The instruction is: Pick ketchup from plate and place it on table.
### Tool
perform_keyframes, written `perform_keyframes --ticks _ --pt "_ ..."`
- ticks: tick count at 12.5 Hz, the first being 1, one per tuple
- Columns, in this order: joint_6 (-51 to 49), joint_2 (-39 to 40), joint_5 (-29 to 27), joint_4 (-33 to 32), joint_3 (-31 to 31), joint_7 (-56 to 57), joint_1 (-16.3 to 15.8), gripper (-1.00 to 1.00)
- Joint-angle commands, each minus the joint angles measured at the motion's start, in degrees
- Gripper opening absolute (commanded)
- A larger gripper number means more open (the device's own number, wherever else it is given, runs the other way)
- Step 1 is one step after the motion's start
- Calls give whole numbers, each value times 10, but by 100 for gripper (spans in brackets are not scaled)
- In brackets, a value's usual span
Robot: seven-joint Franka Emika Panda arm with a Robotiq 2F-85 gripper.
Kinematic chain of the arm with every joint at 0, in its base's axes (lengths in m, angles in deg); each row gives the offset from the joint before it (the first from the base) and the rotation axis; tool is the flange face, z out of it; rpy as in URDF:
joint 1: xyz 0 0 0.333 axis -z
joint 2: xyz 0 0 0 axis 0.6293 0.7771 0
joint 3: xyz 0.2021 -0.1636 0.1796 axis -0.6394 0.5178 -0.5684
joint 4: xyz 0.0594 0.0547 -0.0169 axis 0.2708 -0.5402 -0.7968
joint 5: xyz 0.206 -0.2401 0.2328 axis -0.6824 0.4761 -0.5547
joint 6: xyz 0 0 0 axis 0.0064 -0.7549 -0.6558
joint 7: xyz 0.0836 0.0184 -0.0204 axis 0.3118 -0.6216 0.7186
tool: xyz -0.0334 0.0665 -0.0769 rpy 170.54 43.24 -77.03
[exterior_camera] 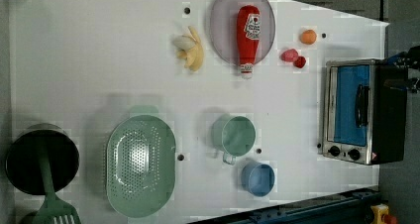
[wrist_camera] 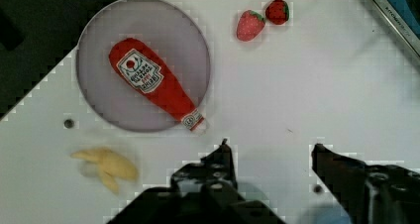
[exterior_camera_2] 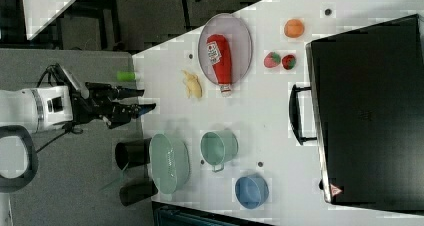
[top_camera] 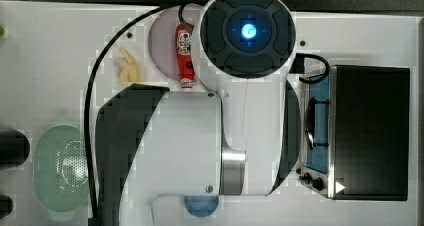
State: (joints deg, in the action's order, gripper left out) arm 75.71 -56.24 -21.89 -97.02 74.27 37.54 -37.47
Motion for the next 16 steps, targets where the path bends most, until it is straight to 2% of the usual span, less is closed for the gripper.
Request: perform_keyframes --ticks 1,3,9,12,16 --pt "-82 -72 -1 -21 -27 15 51 54" --pt "-81 -65 -1 -21 -29 19 51 97" --pt "-75 11 -2 -20 -54 23 47 100" --pt "-38 64 -2 -20 -72 33 43 100" --pt "43 136 -1 -19 -88 150 38 100"
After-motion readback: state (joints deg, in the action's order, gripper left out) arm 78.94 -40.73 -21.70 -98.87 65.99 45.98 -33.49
